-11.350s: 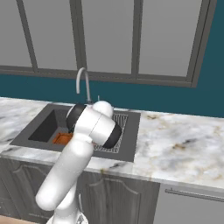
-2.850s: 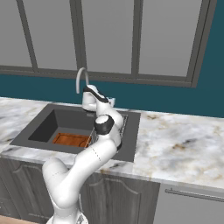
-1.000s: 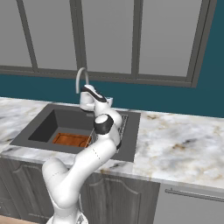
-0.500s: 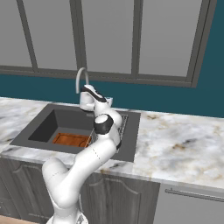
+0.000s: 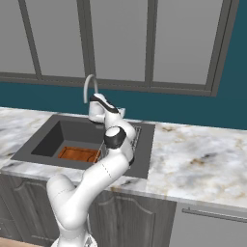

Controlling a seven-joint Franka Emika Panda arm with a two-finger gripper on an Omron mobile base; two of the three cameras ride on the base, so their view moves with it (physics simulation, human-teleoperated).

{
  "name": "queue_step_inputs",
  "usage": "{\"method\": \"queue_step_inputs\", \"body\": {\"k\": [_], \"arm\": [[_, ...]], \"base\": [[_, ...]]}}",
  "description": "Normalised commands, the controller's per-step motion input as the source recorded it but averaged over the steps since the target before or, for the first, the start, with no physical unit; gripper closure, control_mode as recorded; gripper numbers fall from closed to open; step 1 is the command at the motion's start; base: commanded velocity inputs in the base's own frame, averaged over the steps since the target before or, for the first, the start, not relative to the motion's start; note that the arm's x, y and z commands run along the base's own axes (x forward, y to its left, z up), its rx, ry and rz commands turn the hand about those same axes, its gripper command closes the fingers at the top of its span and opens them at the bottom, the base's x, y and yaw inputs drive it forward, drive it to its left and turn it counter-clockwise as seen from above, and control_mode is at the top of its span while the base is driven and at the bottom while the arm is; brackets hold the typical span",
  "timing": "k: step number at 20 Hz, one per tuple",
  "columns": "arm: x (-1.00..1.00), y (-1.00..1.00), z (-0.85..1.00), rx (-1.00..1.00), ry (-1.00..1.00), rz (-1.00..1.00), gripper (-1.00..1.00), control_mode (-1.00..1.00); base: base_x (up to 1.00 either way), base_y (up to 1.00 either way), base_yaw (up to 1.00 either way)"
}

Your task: Turn on the sink faucet with hot water and rinse the cutting board for ten seconds, then turn off the faucet. Push the cutting board to reach the water if necessary.

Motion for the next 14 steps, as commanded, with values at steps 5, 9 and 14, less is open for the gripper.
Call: {"method": "queue_step_inputs", "body": {"k": [5, 9, 14], "arm": [[0.0, -0.47, 0.0, 0.04, 0.0, 0.0, 1.0, -1.0], [0.0, -0.49, 0.0, 0.02, 0.0, 0.0, 1.0, -1.0], [-0.02, -0.5, 0.0, 0.01, 0.0, 0.0, 1.0, -1.0]], "base": [[0.0, 0.0, 0.0], [0.0, 0.0, 0.0], [0.0, 0.0, 0.0]]}}
